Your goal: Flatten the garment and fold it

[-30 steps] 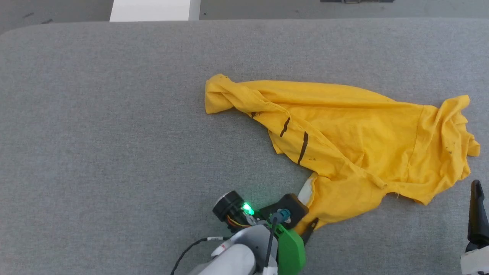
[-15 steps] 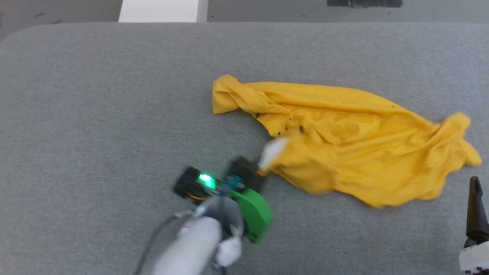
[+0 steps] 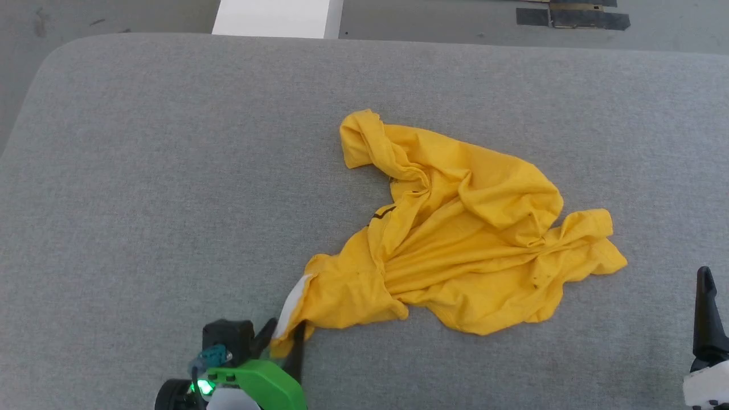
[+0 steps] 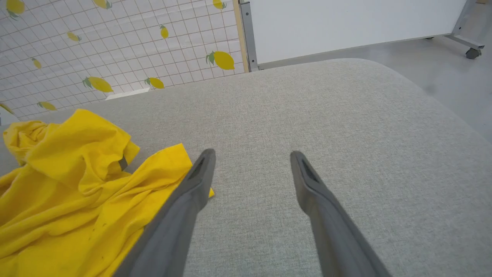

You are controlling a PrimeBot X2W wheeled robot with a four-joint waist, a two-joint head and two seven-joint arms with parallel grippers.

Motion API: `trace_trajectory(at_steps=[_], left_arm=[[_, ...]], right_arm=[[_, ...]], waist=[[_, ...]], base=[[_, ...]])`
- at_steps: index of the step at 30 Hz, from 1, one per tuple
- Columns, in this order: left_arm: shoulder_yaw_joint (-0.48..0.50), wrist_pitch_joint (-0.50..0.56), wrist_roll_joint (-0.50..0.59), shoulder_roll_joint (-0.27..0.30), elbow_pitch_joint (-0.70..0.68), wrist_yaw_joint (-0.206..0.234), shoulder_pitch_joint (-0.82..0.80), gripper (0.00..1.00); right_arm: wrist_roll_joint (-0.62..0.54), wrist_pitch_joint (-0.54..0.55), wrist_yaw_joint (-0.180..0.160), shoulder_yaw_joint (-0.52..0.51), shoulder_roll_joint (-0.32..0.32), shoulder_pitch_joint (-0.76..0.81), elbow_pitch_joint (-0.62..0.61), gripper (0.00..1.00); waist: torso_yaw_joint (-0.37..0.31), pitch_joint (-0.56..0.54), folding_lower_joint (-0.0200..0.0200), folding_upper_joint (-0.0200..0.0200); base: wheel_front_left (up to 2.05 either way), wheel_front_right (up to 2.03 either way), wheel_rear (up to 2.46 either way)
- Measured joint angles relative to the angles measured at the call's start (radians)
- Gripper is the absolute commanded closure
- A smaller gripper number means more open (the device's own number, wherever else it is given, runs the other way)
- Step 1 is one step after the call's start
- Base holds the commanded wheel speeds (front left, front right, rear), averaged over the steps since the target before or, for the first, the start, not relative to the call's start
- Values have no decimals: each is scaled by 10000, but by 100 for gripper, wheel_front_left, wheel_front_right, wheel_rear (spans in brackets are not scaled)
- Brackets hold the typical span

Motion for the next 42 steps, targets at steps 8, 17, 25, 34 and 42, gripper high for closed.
trace_trajectory(at_steps=[8,17,25,34,42], left_arm=[[495,-1781,385,-414,-428,539,-125,0],[-974,-746,1935,-56,-1678,-13,-1738,0],[-2566,688,2529,-830,763,-617,-2809,0],[-2495,984,2874,-1277,2824,293,-3039,0],[-2082,523,2479,-1331,2706,376,-3095,100]], right_arm=[[-6,167,0,12,2,3,-21,0],[-8,215,0,77,0,41,-44,0],[-6,222,0,221,2,33,29,0],[-6,222,0,157,0,31,100,0],[-2,205,0,130,0,-2,226,0]], waist=[[86,-95,0,0],[32,-203,0,0],[-234,-84,0,0],[-601,83,0,0],[-497,100,0,0]], base=[[0,0,0],[0,0,0],[0,0,0],[0,0,0],[0,0,0]])
